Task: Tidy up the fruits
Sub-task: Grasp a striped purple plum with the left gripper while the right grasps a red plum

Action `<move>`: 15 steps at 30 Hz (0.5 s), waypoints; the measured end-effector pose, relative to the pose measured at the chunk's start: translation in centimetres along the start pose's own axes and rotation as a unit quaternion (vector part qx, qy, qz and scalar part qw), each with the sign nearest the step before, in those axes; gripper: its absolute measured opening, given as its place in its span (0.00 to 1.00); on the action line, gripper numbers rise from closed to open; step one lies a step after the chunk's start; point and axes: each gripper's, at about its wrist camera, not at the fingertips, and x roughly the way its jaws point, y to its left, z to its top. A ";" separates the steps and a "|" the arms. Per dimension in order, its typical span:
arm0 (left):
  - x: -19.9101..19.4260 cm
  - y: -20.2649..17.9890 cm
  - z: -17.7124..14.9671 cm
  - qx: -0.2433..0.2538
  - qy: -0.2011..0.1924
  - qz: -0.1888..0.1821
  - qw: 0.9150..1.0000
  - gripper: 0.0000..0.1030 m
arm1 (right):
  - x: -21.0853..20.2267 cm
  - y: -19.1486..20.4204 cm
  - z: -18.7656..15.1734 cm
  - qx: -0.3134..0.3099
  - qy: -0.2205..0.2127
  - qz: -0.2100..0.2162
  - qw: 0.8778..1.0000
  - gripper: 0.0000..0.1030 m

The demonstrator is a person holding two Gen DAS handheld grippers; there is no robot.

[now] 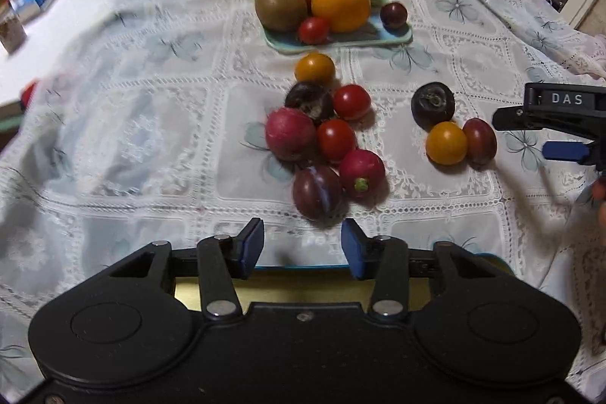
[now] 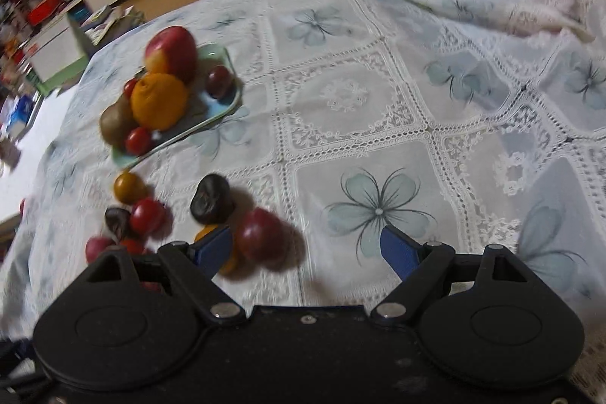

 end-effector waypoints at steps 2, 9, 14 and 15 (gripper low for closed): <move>0.5 -0.1 0.3 -0.003 0.007 -0.003 1.000 0.50 | 0.9 0.0 0.5 0.008 0.009 0.003 1.000 0.84; 1.7 -0.6 0.6 0.011 0.017 0.010 1.000 0.50 | 3.0 0.6 0.6 0.009 0.020 0.015 1.000 0.59; 2.7 -0.5 0.8 0.009 0.029 0.007 1.000 0.50 | 3.3 1.1 0.8 0.013 0.024 0.027 0.999 0.58; 2.9 -0.5 0.8 0.009 0.031 0.008 0.999 0.50 | 3.4 1.2 0.8 0.012 0.026 0.028 0.999 0.58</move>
